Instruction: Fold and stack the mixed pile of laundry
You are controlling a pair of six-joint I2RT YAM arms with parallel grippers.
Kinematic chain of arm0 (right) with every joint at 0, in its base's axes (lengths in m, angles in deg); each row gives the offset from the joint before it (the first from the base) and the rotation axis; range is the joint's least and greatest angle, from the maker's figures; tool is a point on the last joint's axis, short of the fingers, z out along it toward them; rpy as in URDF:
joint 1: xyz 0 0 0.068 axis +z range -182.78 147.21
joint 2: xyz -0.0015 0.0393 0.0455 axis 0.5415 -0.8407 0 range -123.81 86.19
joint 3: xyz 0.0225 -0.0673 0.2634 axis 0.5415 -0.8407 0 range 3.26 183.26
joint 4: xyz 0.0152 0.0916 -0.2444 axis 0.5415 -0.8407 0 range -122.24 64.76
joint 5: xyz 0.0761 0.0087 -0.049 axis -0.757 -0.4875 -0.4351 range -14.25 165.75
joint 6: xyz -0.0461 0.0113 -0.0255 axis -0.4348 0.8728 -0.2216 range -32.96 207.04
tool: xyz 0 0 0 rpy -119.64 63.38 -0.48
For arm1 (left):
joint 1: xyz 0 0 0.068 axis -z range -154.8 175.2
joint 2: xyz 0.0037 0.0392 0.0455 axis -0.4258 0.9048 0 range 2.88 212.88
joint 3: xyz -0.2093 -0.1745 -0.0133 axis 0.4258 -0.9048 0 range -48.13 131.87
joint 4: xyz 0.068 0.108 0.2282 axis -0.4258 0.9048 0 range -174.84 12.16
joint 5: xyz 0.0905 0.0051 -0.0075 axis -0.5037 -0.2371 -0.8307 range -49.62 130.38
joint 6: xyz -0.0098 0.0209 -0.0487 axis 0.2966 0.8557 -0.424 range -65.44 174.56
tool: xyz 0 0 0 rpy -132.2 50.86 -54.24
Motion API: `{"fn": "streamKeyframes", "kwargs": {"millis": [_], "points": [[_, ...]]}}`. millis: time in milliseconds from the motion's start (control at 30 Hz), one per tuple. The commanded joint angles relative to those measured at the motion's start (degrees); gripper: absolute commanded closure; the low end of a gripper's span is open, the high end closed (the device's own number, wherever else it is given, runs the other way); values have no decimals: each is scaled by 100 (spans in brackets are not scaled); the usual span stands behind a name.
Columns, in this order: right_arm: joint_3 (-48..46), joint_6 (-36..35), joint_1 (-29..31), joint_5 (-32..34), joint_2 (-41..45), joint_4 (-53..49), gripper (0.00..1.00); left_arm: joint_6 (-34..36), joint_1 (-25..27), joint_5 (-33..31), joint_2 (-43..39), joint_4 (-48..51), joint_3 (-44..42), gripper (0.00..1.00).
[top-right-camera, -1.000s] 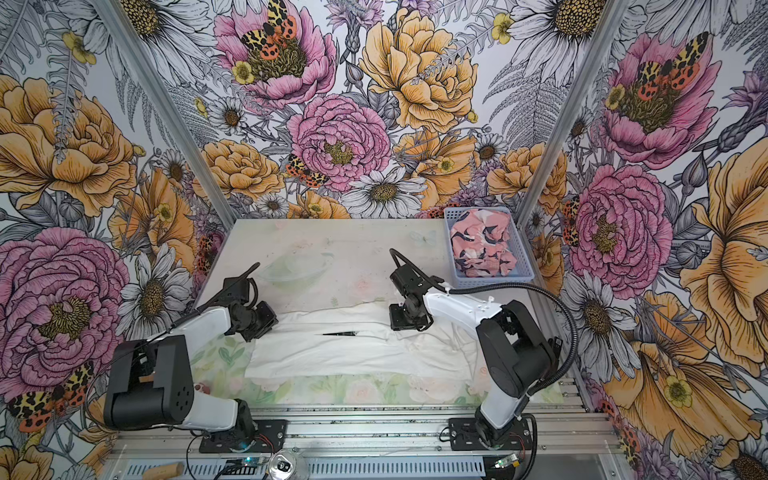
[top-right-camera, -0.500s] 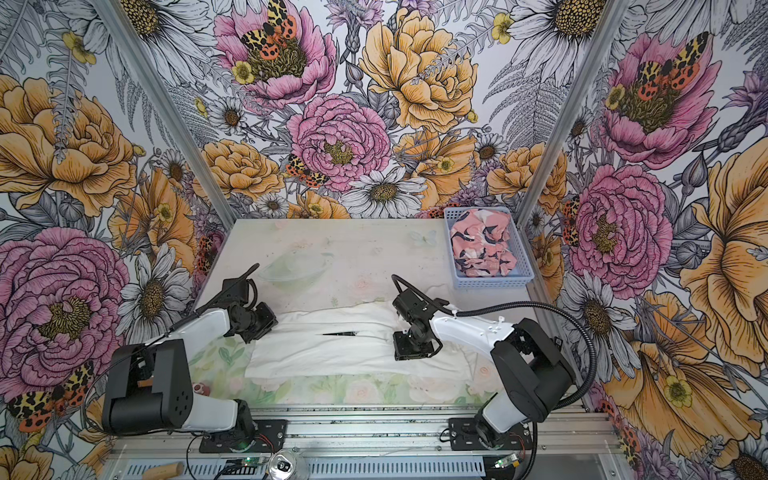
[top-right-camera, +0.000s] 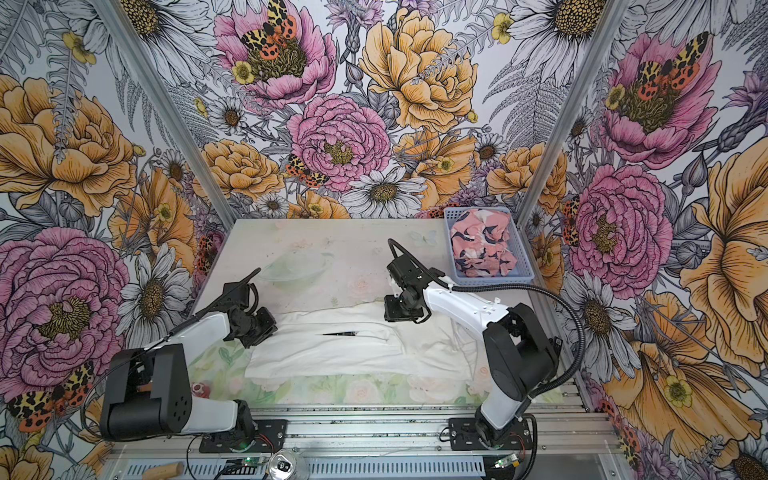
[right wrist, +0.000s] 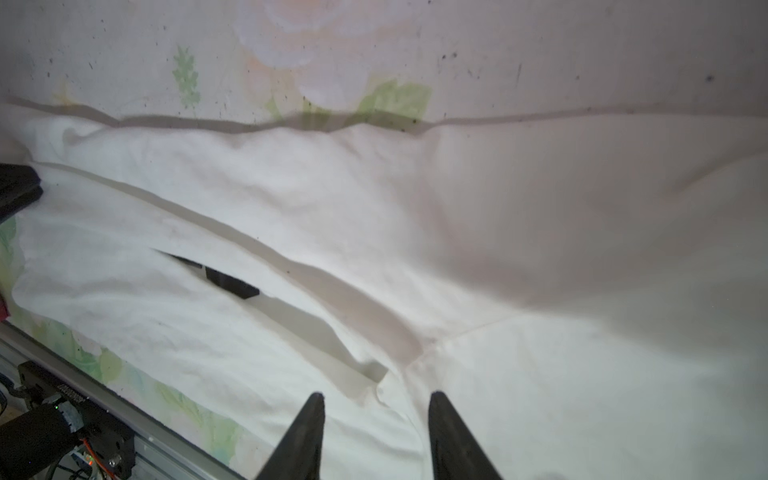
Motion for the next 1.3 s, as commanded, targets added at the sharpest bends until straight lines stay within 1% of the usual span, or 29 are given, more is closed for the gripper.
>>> {"fn": "streamKeyframes", "kwargs": {"millis": [0,133,233,433,667,800,933,1100,1267], "points": [[333,-163,8,-20,-492,280,56,-177,96,-63,-291,283,-296,78],[470,-127,78,-287,-872,459,57,-390,187,-125,-632,363,-482,80],[486,-131,161,-483,-962,523,57,-517,192,-234,-855,443,-507,80],[226,-135,412,-842,-799,550,57,-596,131,-413,-1235,676,-448,81],[-273,-151,651,-1159,-475,493,58,-676,108,-474,-1392,731,-450,80],[-355,-217,718,-1168,-222,320,58,-669,145,-433,-1306,600,-309,81],[-156,-211,660,-836,-52,287,57,-605,307,-404,-1014,398,-58,81],[379,-251,568,-645,-483,321,57,-533,505,-382,-471,87,184,81],[740,-241,601,-702,-1037,516,57,-478,617,-410,-48,-94,326,81]]}}
